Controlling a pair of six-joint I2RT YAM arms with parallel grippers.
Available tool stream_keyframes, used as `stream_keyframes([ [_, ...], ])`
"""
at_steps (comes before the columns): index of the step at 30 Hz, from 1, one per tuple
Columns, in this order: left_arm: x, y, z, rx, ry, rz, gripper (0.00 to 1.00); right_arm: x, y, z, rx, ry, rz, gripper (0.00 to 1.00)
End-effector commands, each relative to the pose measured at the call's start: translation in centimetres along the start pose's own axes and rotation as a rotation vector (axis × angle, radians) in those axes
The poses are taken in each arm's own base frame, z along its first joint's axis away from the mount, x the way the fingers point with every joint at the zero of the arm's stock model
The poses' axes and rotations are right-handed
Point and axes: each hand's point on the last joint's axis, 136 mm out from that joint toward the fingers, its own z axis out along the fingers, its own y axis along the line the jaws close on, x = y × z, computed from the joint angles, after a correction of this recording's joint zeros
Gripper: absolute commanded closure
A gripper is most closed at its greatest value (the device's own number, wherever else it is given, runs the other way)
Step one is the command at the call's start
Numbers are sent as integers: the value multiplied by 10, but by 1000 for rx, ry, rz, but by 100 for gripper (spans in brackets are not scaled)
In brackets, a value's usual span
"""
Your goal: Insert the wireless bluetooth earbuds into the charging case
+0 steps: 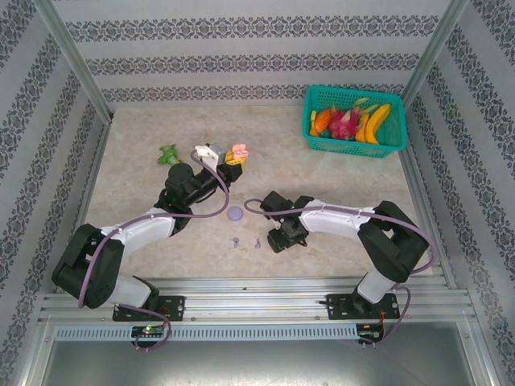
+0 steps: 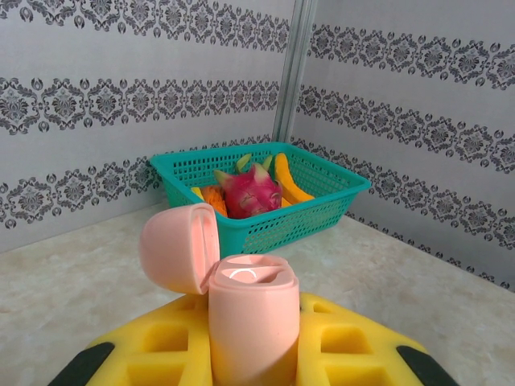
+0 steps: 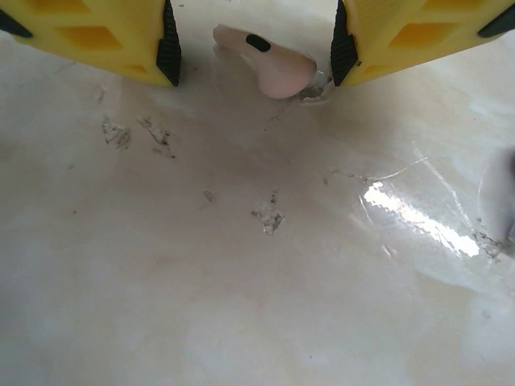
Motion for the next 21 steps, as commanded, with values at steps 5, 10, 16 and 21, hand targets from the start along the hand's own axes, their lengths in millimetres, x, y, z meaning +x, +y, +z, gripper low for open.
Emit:
stream_keyframes([
  [5,-20,-2,3,29,-72,1,100,-5,-7,-5,69,-9,36,61],
  [10,-20,-3,3,30,-72,-9,100,-13,-11,-4,100,-21,68,67],
  [16,-19,-3,3,31,-74,-20,100,-25,-24,-7,167,-57,185,71],
  [21,-17,-2,4,33,-73,-34,100,-39,-24,-14,161,-99,269,67],
])
